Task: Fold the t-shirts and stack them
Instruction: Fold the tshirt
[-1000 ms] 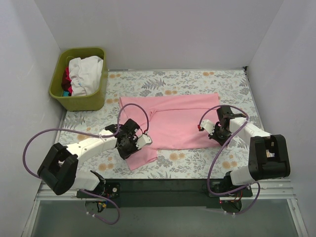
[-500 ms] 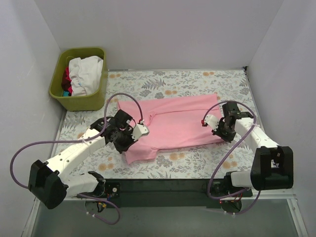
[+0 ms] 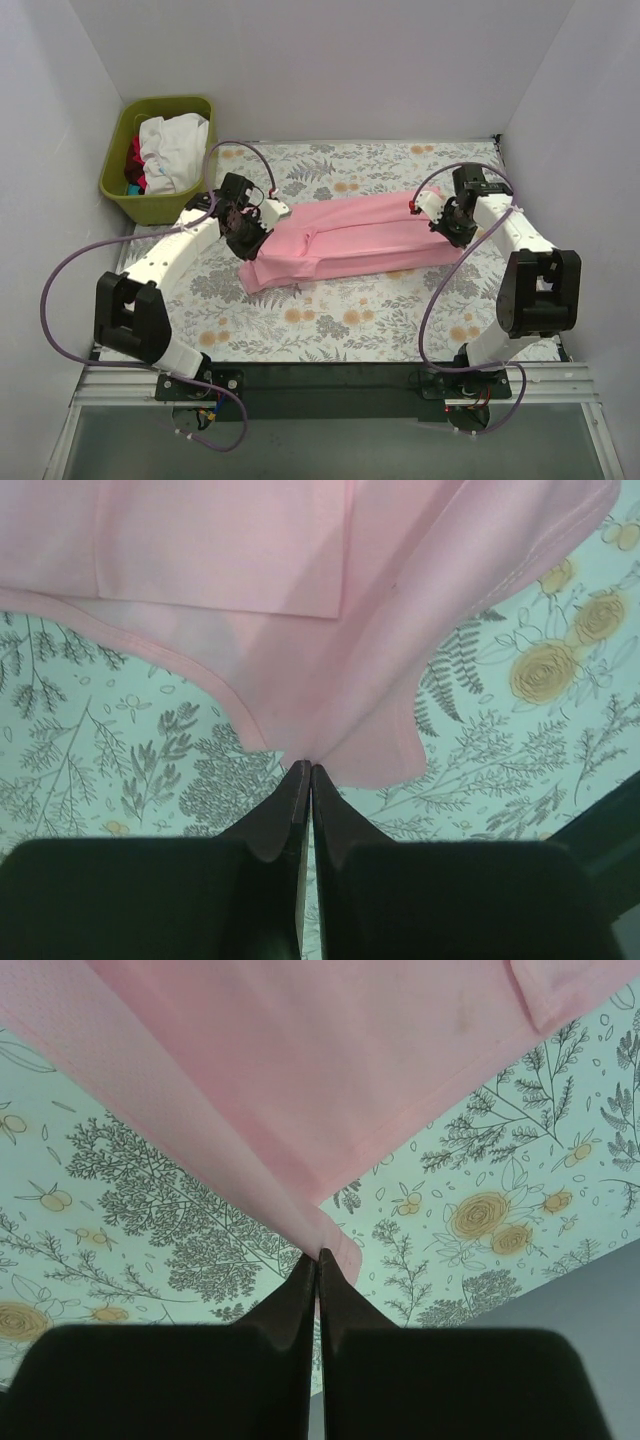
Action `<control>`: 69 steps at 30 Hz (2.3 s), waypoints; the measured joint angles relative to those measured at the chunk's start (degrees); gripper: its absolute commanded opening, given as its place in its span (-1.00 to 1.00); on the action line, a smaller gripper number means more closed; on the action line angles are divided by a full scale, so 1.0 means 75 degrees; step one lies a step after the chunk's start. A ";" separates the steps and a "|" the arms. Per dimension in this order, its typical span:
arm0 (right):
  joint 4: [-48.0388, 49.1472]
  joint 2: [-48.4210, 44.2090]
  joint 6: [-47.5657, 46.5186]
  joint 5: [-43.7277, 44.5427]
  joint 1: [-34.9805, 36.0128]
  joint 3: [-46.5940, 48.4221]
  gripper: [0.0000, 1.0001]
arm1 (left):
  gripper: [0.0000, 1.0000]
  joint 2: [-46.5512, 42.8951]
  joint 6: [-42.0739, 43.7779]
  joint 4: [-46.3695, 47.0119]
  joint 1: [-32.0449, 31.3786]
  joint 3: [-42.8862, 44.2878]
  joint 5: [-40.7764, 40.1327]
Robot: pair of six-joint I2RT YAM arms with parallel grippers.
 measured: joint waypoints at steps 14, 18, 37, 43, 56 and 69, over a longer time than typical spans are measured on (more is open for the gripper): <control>-0.0102 0.1851 -0.0032 -0.0012 0.0000 0.1285 -0.97 | -1.00 0.1961 0.0420 0.0644 0.0498 0.0962 0.0090; -0.0085 0.2197 -0.0032 -0.0032 0.0000 0.1501 -0.97 | -1.00 0.2165 0.0437 0.0842 0.0557 0.0959 0.0108; -0.0079 0.2836 0.0090 -0.0090 0.0000 0.2174 -0.97 | -1.00 0.2736 0.0452 0.1352 0.0790 0.0968 0.0181; -0.0070 0.3066 0.0219 -0.0125 0.0000 0.2273 -0.97 | -1.00 0.2763 0.0449 0.1384 0.0822 0.1131 0.0204; -0.0061 0.3197 0.0632 -0.0143 -0.0015 0.2387 -0.07 | -0.10 0.3252 0.0134 0.1008 0.1078 0.1577 0.0458; -0.0787 0.1976 0.1547 -0.0866 -0.1288 0.2261 0.08 | -0.03 0.1105 -0.1309 0.0283 0.1886 0.0423 0.1938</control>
